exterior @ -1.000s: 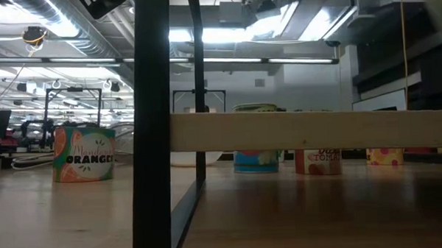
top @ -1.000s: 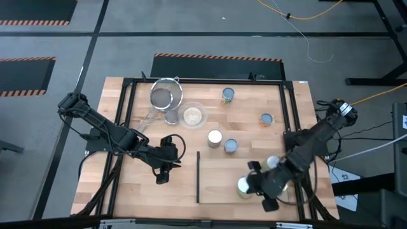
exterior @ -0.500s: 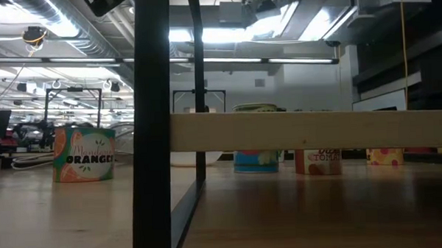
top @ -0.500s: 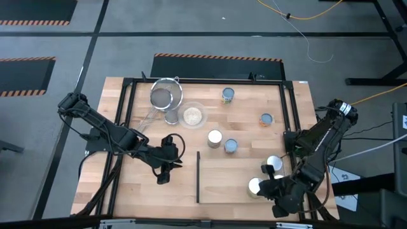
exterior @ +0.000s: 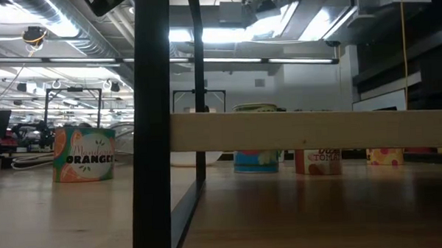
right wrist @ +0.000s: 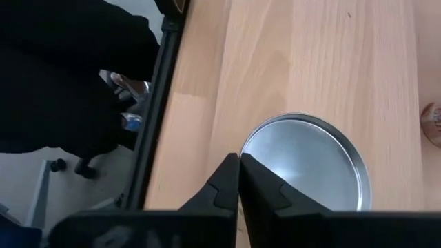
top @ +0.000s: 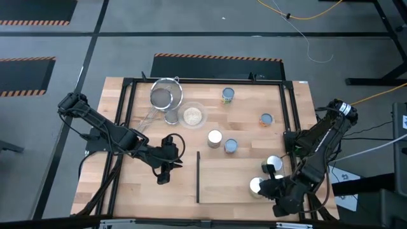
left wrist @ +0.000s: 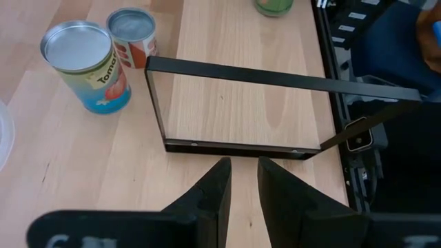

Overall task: Pick and place cans onto a shelf
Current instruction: Put the light green can on the shelf, then put the light blue on the shelf aligned with the other light green can

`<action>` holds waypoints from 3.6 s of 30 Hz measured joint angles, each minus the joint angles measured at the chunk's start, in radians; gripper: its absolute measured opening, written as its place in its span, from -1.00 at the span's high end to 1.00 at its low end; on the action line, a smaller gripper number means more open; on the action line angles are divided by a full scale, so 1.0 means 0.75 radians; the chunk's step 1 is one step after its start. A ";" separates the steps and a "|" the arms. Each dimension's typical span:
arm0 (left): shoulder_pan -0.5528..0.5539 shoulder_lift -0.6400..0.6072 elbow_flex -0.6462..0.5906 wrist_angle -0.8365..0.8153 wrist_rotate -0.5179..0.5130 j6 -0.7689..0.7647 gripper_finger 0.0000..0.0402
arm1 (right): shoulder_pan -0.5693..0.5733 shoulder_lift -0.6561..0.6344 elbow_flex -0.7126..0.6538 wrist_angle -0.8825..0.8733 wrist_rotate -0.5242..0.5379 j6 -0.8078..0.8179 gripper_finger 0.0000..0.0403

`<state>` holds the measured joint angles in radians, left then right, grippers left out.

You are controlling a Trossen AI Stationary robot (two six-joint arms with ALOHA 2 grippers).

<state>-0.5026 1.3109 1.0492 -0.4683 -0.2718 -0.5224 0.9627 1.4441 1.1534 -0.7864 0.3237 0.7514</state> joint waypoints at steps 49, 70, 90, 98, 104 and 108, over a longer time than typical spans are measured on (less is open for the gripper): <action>0.000 0.000 0.000 0.023 -0.010 0.005 0.67 | -0.046 0.007 0.100 -0.028 -0.042 -0.163 0.50; 0.306 -0.141 0.001 0.426 0.167 0.836 0.67 | -0.749 0.056 0.357 0.059 0.080 -0.691 0.50; 0.608 -0.427 -0.752 0.870 0.581 0.733 0.67 | -1.066 0.417 0.356 0.080 -0.229 -0.807 0.50; 0.606 -0.436 -0.841 0.980 0.599 0.700 0.67 | -1.083 0.483 0.356 0.080 -0.319 -0.801 0.50; 0.605 -0.436 -0.842 0.980 0.600 0.700 0.67 | -1.083 0.496 0.355 0.074 -0.290 -0.800 0.50; 0.605 -0.436 -0.842 0.986 0.600 0.700 0.67 | -1.083 0.496 0.355 0.074 -0.249 -0.800 0.50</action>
<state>-0.0486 0.9840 0.4179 0.2716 0.1780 0.0025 0.1505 1.8160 1.4197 -0.7305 0.1371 0.1516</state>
